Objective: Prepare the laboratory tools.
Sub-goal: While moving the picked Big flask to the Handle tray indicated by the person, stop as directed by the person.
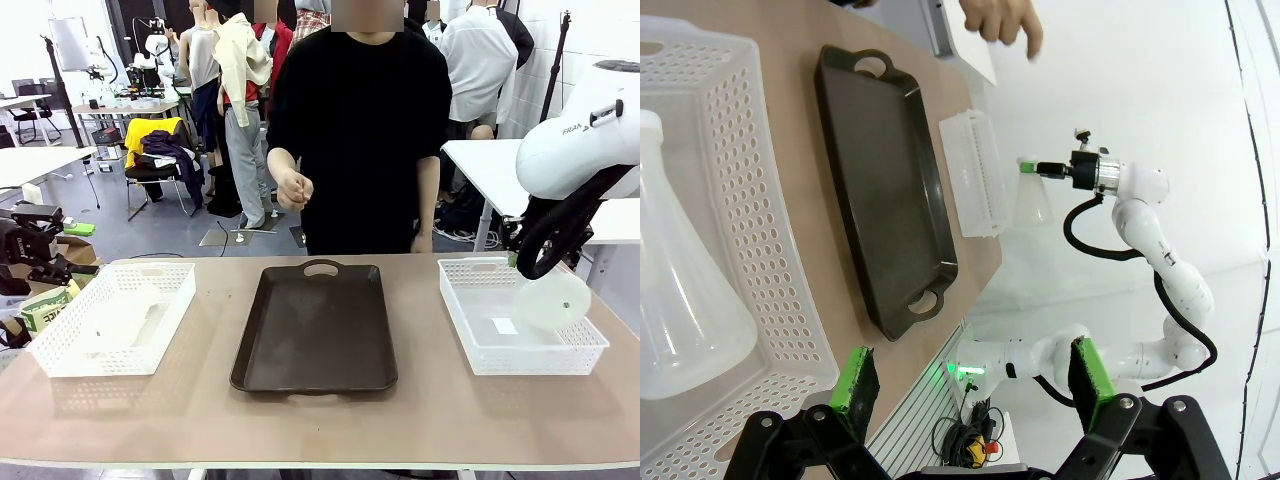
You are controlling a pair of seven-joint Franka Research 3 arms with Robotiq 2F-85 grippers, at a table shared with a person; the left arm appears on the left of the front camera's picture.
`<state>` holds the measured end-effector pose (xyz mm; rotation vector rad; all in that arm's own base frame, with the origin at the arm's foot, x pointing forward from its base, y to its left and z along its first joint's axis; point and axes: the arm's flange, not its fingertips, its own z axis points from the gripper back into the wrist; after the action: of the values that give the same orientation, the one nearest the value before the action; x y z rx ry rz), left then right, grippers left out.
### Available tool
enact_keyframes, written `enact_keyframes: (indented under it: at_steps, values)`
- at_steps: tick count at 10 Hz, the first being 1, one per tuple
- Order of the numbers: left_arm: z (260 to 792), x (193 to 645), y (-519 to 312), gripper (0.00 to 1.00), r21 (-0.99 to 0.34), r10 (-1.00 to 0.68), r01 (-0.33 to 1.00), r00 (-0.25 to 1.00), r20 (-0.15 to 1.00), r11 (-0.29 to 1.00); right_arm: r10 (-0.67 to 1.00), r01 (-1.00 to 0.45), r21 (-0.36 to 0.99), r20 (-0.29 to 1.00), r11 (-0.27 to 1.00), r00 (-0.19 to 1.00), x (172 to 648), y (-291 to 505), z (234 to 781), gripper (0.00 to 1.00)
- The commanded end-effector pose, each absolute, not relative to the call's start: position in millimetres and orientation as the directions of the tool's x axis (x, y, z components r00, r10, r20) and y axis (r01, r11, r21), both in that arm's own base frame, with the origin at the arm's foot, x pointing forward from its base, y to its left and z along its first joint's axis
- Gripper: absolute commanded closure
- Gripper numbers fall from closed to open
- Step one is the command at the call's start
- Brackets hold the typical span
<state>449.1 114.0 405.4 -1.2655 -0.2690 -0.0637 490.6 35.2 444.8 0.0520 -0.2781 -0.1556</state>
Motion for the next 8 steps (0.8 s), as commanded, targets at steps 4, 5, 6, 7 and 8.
enact_keyframes:
  at_steps: [4,5,6,7,8]
  values:
    - [407,448,115,0.00,-0.932,0.103,0.197,0.966,0.238,0.304,-0.102,0.080,0.075,0.366,0.994,0.925,448,49,478,1.00]
    - [407,448,115,0.00,-0.932,0.103,0.197,0.966,0.238,0.304,-0.100,0.081,0.066,0.363,0.994,0.926,449,50,479,1.00]
    - [407,448,115,0.00,-0.932,0.103,0.197,0.966,0.238,0.304,-0.103,0.085,0.067,0.347,0.994,0.932,452,50,476,1.00]
    - [407,448,115,0.00,-0.932,0.103,0.197,0.966,0.238,0.304,-0.115,0.096,0.070,0.356,0.993,0.927,454,51,485,1.00]
    - [407,448,115,0.00,-0.932,0.103,0.197,0.966,0.238,0.304,-0.115,0.096,0.070,0.356,0.993,0.927,454,51,485,1.00]
